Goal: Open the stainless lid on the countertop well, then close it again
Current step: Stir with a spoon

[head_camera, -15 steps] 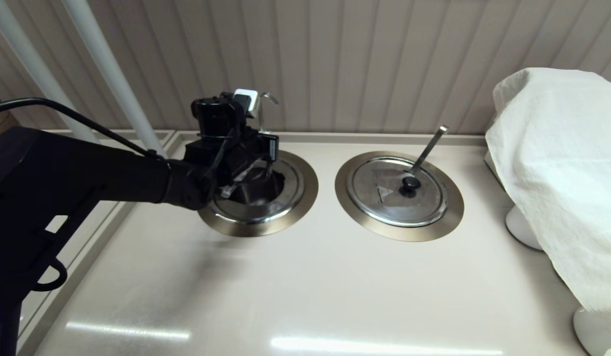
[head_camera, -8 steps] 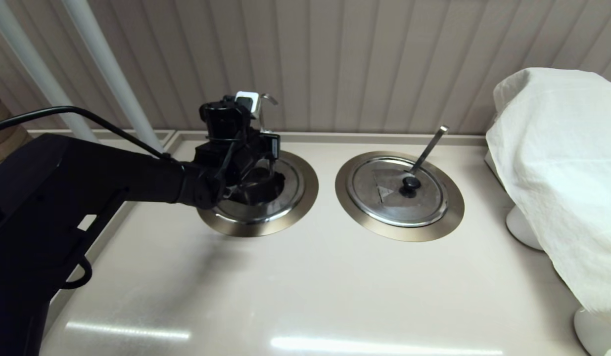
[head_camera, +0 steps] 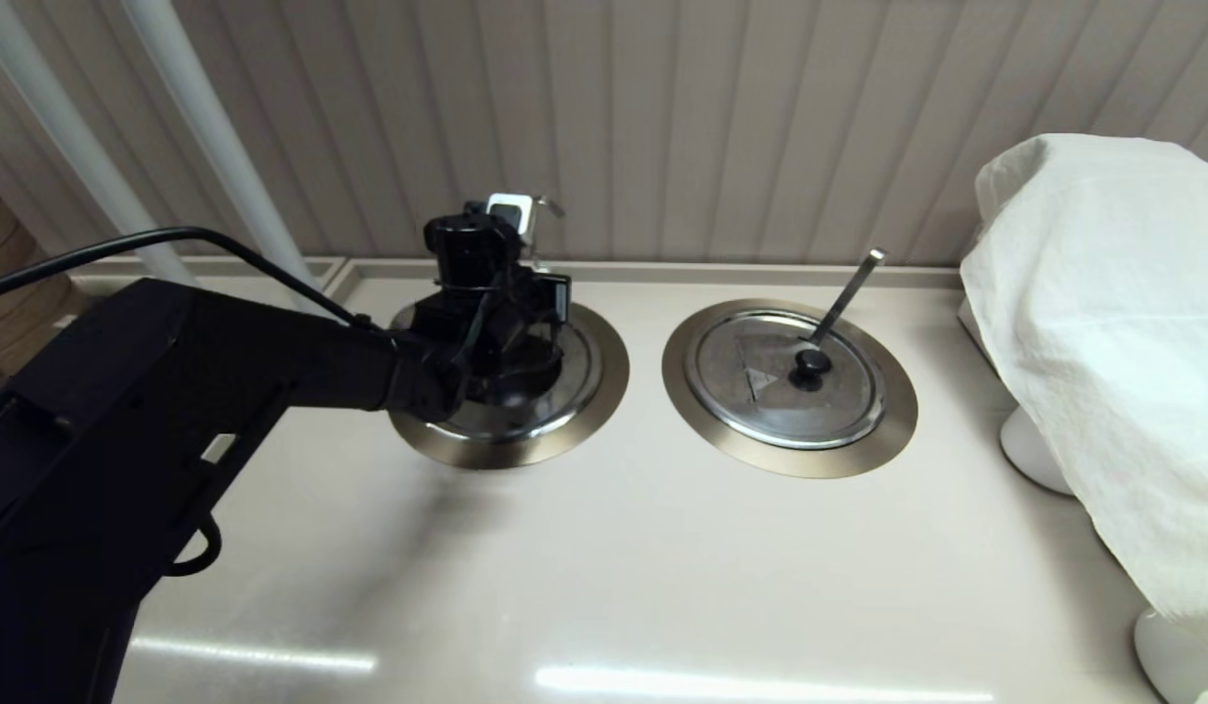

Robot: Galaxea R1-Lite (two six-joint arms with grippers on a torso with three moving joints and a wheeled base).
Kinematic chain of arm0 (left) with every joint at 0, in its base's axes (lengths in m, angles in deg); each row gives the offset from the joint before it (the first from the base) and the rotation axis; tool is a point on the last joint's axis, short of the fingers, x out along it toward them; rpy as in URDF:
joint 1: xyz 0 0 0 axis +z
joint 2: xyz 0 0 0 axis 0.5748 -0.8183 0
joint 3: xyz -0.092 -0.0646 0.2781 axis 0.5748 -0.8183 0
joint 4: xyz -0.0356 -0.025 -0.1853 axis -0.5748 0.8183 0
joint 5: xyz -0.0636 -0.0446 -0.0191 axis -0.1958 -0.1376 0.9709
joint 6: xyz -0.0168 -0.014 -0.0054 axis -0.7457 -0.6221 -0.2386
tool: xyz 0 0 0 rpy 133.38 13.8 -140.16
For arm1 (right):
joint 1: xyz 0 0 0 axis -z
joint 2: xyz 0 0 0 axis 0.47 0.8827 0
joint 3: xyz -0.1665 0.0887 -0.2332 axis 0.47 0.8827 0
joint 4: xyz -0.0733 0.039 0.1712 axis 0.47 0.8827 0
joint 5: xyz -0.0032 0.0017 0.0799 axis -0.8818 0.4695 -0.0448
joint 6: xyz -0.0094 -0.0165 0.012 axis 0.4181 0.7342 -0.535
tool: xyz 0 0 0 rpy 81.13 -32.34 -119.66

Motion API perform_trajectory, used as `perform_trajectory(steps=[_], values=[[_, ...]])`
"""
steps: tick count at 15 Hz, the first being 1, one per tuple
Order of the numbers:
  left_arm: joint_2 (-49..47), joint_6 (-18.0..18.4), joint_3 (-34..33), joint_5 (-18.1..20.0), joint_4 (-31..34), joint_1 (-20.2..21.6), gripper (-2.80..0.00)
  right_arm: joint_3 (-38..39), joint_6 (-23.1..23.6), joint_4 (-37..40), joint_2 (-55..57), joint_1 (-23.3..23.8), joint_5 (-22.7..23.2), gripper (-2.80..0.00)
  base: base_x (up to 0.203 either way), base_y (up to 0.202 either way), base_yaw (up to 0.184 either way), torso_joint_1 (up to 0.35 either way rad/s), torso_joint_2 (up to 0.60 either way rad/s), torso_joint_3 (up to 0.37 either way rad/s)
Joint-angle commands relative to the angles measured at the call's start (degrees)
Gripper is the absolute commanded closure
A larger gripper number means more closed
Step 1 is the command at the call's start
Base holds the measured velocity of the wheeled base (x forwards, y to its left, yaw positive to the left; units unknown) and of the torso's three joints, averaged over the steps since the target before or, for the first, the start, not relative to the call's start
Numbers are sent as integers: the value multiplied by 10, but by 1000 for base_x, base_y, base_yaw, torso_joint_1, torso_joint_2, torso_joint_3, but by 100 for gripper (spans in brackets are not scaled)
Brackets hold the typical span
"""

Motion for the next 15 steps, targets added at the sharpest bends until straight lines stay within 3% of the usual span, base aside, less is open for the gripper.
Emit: perform_trajectory(steps=[1, 6, 15], values=[[-12, 3, -2, -2, -3, -11, 0, 0, 0, 0, 0, 0, 0, -280, 0, 0, 0, 0, 0, 0], [-27, 25, 1, -29, -5, -20, 0, 0, 0, 0, 0, 0, 0, -280, 0, 0, 0, 0, 0, 0], [-28, 23, 17, -41, -4, -19, 0, 0, 0, 0, 0, 0, 0, -280, 0, 0, 0, 0, 0, 0]])
